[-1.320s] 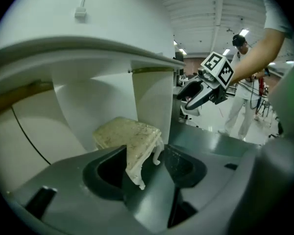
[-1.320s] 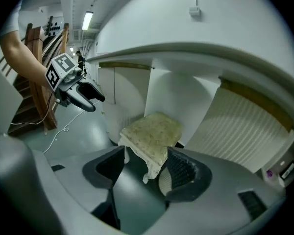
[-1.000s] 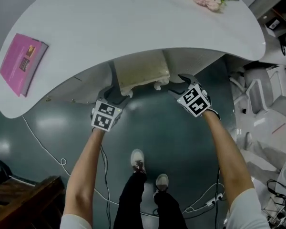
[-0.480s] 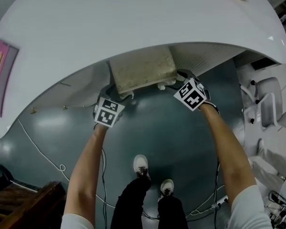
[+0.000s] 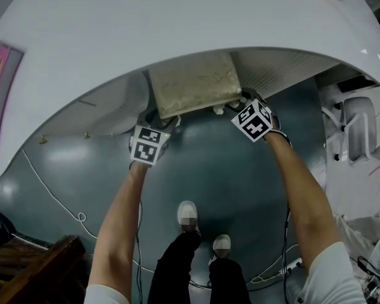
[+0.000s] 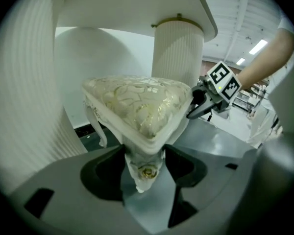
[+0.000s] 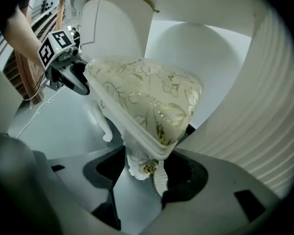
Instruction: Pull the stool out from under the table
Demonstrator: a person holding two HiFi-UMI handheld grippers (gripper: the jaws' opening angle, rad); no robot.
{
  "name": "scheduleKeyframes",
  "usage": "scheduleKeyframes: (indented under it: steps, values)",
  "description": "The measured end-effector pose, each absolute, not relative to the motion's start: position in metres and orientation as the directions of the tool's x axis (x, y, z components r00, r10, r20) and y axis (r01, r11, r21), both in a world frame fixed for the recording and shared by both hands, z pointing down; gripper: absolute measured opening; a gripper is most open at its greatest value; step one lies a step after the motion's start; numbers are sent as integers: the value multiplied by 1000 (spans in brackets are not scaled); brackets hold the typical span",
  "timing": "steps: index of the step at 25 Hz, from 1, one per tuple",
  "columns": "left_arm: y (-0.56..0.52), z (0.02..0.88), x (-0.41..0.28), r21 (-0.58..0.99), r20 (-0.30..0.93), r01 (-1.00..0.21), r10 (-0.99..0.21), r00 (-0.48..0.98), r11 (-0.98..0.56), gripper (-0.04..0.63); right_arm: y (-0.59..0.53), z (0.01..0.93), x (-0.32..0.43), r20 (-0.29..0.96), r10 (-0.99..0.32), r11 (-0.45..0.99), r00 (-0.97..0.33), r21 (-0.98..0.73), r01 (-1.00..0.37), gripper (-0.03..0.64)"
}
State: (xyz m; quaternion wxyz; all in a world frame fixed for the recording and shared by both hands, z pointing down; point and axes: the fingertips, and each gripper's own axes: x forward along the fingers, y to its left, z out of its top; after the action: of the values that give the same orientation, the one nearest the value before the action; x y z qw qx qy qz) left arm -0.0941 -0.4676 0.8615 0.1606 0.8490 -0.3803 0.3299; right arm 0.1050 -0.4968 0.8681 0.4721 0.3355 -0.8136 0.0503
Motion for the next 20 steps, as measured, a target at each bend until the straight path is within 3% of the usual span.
scheduleKeyframes:
  steps: [20]
  values:
    - [-361,869,-104,79,767,-769,-455,453,-634,230,-378,873,100,840,-453,747,-300,174,-641,241]
